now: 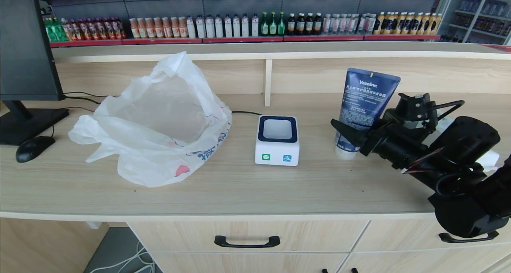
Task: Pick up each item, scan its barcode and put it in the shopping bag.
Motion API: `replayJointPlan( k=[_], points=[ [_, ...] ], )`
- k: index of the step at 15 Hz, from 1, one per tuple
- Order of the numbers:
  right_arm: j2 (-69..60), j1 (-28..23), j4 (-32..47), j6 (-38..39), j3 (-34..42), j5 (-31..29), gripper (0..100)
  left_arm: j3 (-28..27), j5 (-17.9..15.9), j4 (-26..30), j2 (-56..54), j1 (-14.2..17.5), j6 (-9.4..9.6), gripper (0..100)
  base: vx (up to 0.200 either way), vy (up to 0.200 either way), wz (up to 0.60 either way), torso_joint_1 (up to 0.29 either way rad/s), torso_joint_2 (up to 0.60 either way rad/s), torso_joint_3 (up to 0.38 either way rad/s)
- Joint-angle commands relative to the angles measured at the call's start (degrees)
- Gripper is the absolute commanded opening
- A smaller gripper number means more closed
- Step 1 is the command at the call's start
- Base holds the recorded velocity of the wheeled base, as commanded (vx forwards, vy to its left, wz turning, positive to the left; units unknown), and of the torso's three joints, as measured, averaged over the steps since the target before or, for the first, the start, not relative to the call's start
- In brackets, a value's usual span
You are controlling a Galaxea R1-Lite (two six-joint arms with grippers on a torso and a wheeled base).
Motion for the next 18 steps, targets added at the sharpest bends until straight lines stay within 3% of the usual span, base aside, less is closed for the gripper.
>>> replayJointPlan(
  k=[1, 18],
  points=[
    [0.76, -0.05, -0.03, 0.01, -0.34, 1.68, 100, 0.00, -0.04, 0.03, -0.02, 0.01, 0.02, 100, 0.000, 0.000, 0.00, 0.000, 0.00, 0.000],
    [3.93, -1.11, -0.03, -0.70, -4.12, 3.44, 100, 0.00, 0.04, -0.06, -0.02, 0.01, 0.19, 100, 0.000, 0.000, 0.00, 0.000, 0.00, 0.000]
  ],
)
